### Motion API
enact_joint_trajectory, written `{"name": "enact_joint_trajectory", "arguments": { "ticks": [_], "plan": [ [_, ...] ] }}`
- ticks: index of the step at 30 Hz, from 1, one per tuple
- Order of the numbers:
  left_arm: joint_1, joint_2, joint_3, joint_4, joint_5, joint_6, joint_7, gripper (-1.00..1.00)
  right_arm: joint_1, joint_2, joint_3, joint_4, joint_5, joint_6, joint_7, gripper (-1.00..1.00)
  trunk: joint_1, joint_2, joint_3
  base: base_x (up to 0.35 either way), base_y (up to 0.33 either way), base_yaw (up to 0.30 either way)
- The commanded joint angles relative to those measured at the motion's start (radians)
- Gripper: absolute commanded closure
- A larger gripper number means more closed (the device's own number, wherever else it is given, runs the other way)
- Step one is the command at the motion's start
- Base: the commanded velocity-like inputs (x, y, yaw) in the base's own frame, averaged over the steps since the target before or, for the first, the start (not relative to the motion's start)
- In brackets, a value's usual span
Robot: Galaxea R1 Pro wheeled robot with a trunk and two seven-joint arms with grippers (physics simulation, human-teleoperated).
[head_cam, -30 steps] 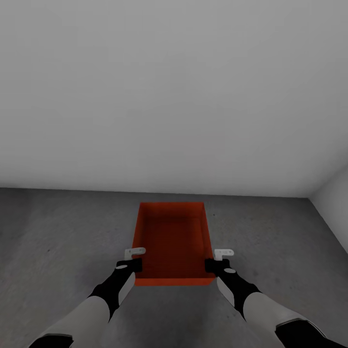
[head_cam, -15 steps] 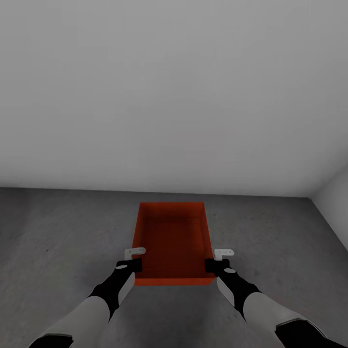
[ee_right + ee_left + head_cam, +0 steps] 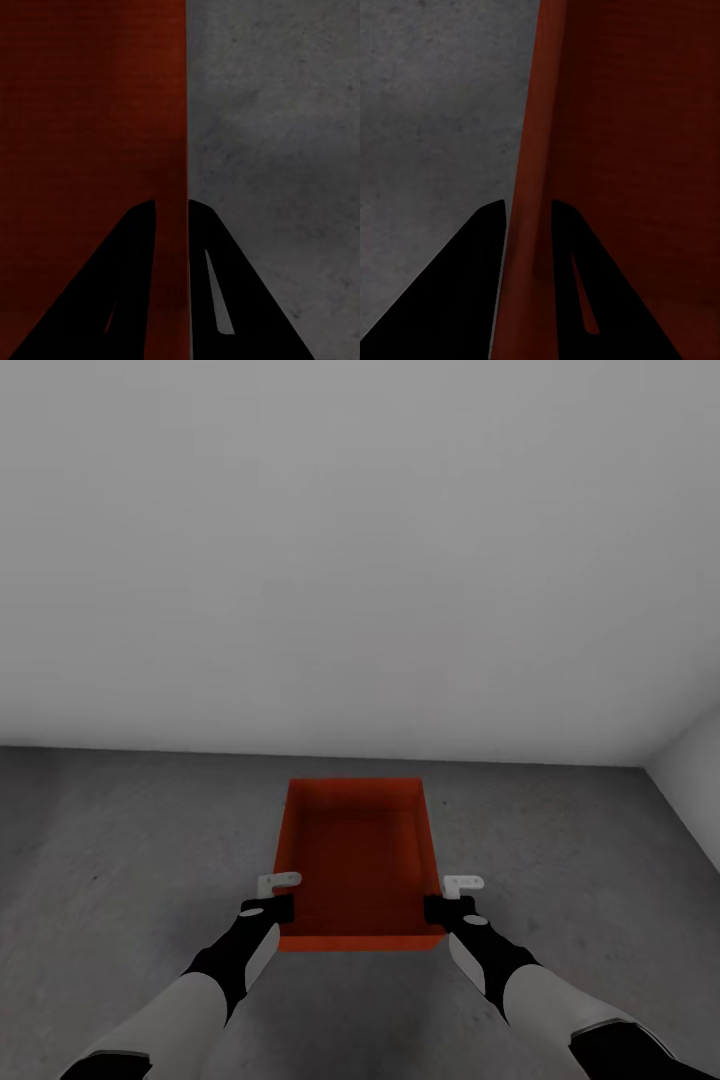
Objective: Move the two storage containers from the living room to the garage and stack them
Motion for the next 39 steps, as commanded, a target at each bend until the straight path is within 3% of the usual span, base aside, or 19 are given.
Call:
{"name": "enact_joint_trajectory", "arguments": {
  "ticks": [1,39],
  "plan": [
    [-0.001,0.031,0.018,-0.007,-0.018,-0.004,0.042,1.00,0.000,-0.006,-0.015,0.003,-0.011,-0.004,-0.008,1.00,0.004,-0.008,-0.004,0.000,0.000,0.000],
    [-0.001,0.030,0.018,-0.007,-0.018,-0.005,0.042,1.00,0.000,-0.006,-0.015,0.003,-0.011,-0.004,-0.009,1.00,0.150,-0.274,-0.123,0.000,0.000,0.000]
  ]
}}
